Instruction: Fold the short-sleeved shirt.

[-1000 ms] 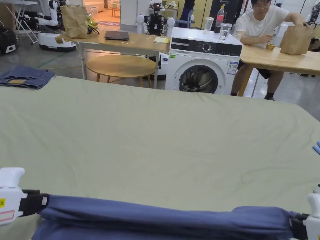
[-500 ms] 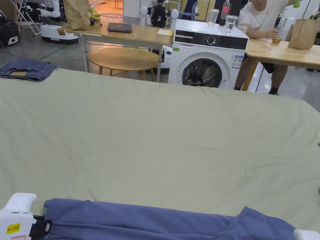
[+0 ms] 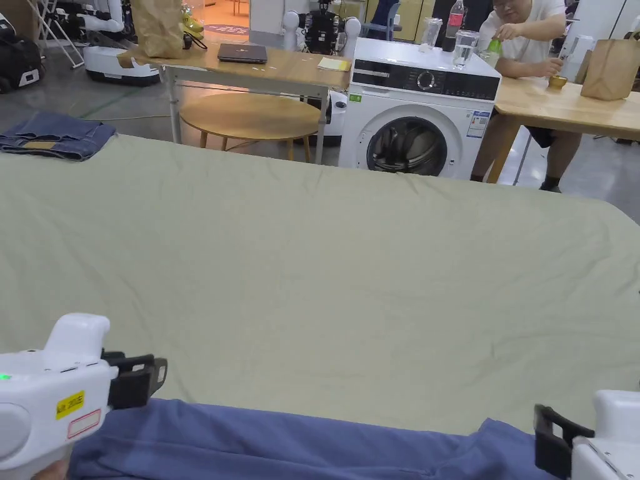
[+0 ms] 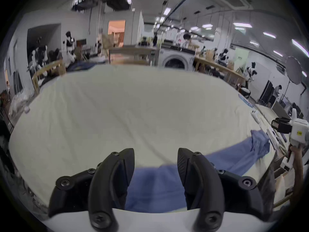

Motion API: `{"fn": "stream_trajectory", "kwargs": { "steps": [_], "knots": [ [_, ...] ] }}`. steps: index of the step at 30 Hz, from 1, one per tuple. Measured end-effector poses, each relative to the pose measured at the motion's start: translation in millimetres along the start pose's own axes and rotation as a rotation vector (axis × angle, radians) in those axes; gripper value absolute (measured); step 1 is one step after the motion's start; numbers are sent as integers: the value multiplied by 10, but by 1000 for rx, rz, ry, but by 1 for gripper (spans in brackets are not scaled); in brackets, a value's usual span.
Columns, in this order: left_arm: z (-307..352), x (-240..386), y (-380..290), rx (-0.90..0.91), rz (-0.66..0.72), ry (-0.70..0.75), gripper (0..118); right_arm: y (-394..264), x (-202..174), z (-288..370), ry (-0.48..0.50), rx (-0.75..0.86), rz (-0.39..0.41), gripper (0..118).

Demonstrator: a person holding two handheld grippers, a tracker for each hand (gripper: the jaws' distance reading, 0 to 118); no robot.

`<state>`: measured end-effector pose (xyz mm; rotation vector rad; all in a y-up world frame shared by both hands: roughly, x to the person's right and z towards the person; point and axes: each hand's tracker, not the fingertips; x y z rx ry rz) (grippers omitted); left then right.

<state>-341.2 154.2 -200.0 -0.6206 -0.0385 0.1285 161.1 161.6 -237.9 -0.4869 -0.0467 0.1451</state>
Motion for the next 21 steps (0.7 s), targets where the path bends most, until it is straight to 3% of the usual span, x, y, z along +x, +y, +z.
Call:
{"fn": "stream_trajectory", "kwargs": {
  "steps": [2,6,9,10,11,16,21],
  "knots": [
    [-53,99,42,90,-16,19,52,51,-170,9,23,101,-56,65],
    [-58,392,113,274,-70,60,49,179,-661,71,45,265,-78,60],
    [23,534,153,404,-89,57,15,251,-954,144,66,379,-87,12],
    [62,631,180,438,-90,66,3,280,-1039,169,62,411,-89,6],
    [89,669,205,463,-91,91,0,308,-1115,191,28,434,-91,5],
    [181,643,306,502,-60,133,0,435,-1264,151,94,433,-115,0],
    [267,350,329,466,-19,183,0,510,-1239,74,143,393,-206,0]
  ]
}}
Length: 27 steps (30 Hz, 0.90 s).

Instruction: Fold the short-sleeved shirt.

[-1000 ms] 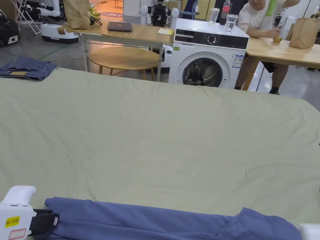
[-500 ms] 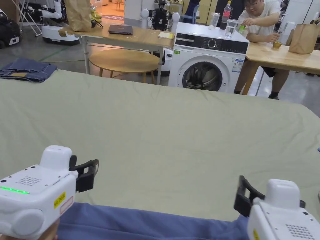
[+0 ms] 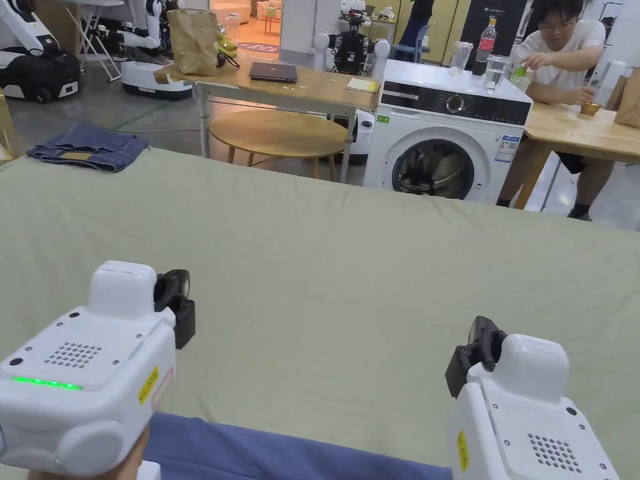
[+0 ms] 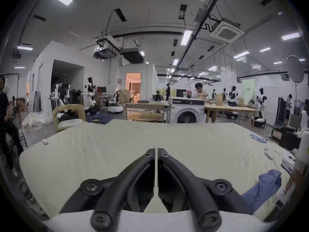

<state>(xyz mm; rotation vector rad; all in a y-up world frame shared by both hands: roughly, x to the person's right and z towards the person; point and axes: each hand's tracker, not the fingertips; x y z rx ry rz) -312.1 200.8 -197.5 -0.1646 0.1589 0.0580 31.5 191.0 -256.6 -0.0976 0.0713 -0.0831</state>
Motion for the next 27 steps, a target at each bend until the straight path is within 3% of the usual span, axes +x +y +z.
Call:
{"fn": "stream_trajectory", "kwargs": {
  "steps": [4,11,12,15,16,24,27],
  "knots": [
    [-42,-461,-60,-188,52,-76,0,9,42,-81,39,-29,13,0],
    [-293,-1373,-360,-581,379,-323,0,-70,-12,-142,105,-94,89,0],
    [-310,-1447,-401,-638,428,-346,3,-93,-15,-144,105,-106,92,0],
    [-397,-1688,-591,-775,475,-403,55,-171,-19,-149,124,-133,92,0],
    [-411,-1724,-645,-816,488,-420,67,-194,-23,-155,126,-145,96,0],
    [-593,-1870,-1202,-953,657,-483,67,-318,-21,-169,120,-194,112,0],
    [-623,-1822,-1335,-910,756,-592,67,-335,1,-160,119,-200,110,0]
  ]
}}
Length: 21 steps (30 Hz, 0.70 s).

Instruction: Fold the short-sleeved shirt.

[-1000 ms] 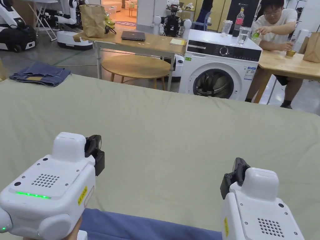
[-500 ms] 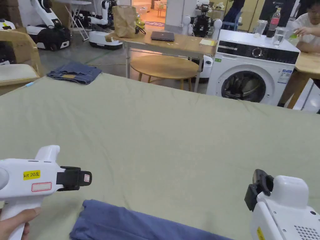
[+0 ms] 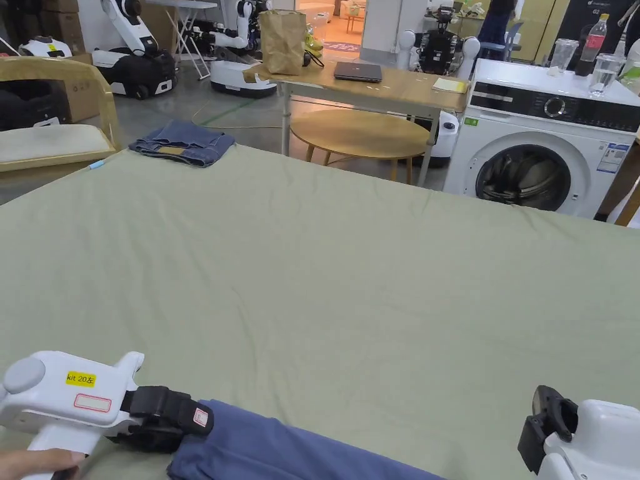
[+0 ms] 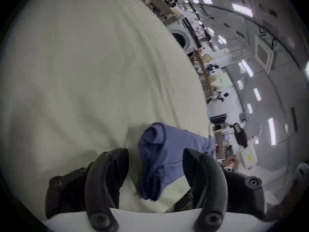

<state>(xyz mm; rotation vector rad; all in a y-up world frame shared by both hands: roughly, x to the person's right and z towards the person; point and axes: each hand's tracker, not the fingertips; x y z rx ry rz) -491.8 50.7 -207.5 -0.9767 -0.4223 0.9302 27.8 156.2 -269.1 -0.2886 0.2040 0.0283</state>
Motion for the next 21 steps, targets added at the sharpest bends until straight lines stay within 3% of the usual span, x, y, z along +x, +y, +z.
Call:
{"fn": "stream_trajectory", "kwargs": {
  "steps": [6,7,9,10,12,16,21],
  "knots": [
    [-318,12,-46,-78,24,-141,65,-24,11,-30,-7,-16,-2,0],
    [-332,39,-42,-74,37,-127,52,-27,13,-34,-7,-20,-2,0],
    [-350,71,-29,-55,29,13,12,-29,11,-19,-7,-12,0,0],
    [-392,88,-39,-68,12,63,11,-25,8,-14,-10,-11,4,0],
    [-388,119,-62,-28,41,4,9,-19,11,-13,-13,-10,14,0],
    [-333,208,-48,6,-2,75,7,-8,43,-19,-16,-14,20,0],
    [-59,437,-46,47,-47,59,7,0,91,-15,-24,-10,16,0]
  ]
}}
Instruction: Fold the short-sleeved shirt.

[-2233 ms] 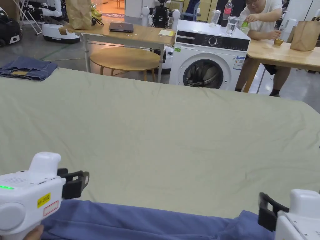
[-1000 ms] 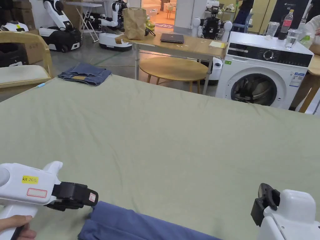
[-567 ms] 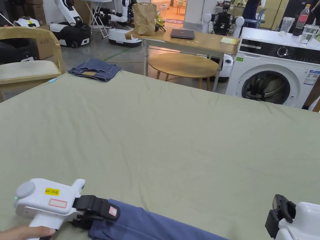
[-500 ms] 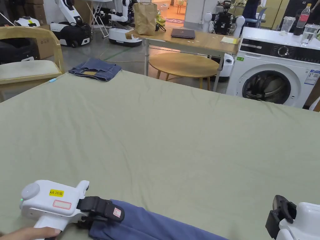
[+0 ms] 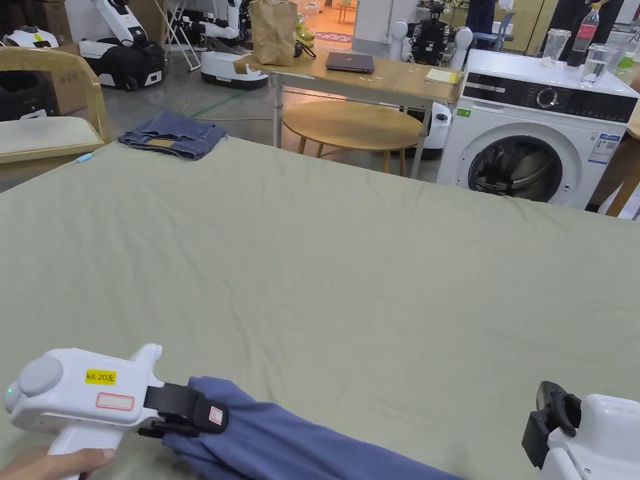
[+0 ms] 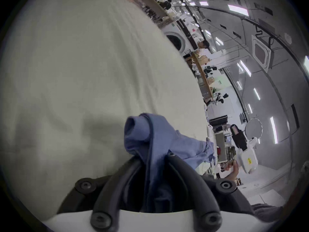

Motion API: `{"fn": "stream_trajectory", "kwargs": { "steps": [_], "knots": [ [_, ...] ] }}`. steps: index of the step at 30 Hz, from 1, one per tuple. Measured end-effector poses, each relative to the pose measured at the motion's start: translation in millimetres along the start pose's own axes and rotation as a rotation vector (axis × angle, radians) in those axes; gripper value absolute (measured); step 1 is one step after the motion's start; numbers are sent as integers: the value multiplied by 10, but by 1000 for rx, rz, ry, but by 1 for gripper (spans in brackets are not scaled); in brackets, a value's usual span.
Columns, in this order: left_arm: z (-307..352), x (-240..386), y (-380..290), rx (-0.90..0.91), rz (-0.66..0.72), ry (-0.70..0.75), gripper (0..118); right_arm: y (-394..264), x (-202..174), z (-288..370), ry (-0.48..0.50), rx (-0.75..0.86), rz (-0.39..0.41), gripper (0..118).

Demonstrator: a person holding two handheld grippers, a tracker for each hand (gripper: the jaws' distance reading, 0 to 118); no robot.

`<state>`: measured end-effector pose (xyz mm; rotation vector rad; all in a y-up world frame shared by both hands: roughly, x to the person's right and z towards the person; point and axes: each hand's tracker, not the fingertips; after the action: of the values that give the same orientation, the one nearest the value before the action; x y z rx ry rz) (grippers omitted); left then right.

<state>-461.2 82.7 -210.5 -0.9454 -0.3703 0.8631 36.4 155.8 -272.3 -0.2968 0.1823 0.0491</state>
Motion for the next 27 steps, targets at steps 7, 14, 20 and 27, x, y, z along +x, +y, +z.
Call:
{"fn": "stream_trajectory", "kwargs": {
  "steps": [7,14,20,27],
  "knots": [
    [549,192,161,55,-53,123,7,39,2,18,12,12,-10,0],
    [795,566,104,92,-83,259,7,34,-60,-11,33,5,-5,0],
    [595,1019,2,51,-115,95,7,41,-84,16,36,5,-2,0],
    [-208,1459,-106,-79,-138,-40,7,42,-8,70,22,8,-19,0]
  ]
}}
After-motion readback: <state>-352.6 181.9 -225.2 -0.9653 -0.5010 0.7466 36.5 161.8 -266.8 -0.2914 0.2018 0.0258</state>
